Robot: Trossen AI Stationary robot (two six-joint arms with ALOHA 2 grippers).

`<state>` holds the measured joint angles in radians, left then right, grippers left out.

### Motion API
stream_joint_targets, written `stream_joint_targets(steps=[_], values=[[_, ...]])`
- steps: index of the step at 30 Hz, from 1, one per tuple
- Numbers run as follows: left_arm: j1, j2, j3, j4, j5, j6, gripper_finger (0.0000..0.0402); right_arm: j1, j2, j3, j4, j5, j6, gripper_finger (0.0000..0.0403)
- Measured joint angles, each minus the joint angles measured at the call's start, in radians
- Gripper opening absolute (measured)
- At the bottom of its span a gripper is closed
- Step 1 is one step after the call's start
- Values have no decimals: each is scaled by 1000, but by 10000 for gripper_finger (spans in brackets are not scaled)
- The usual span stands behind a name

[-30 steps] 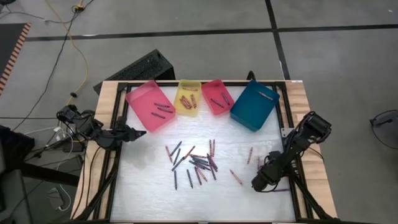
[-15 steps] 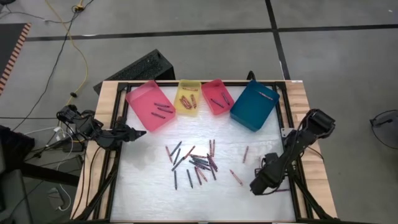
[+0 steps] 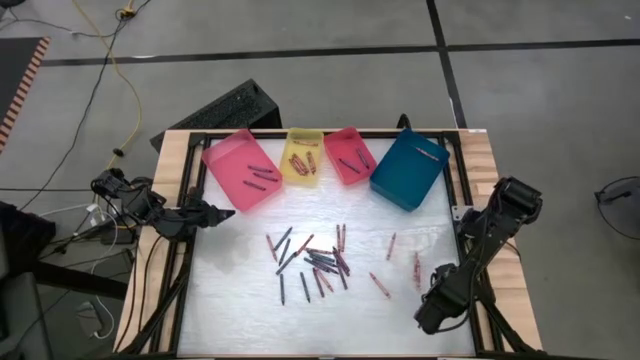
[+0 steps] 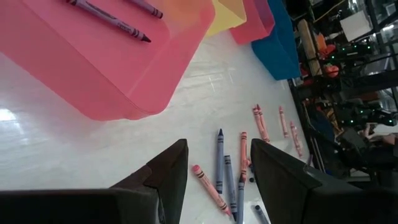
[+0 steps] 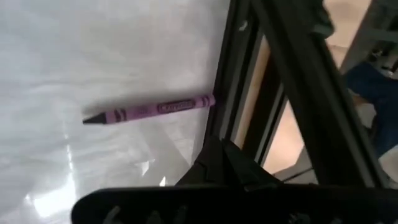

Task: Sort crayons
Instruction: Put the violet crayon into the pink bin

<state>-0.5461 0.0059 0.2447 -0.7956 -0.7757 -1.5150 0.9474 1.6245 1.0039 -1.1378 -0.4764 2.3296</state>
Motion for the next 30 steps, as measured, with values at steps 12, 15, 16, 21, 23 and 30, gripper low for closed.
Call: stream_joint_targets(steps=[12,15,16,21,23,30], values=[[0,0,0,0,-2,0,165,103,0,0,68,241,-394,9],[0,0,0,0,0,0,165,98,0,0,65,241,-519,36],[0,0,0,0,0,0,165,97,0,0,66,242,-554,49],[0,0,0,0,1,0,165,98,0,0,91,242,-677,127],[0,0,0,0,1,0,165,98,0,0,114,243,-722,156],[0,0,0,0,1,0,165,100,0,-34,169,274,-810,189]])
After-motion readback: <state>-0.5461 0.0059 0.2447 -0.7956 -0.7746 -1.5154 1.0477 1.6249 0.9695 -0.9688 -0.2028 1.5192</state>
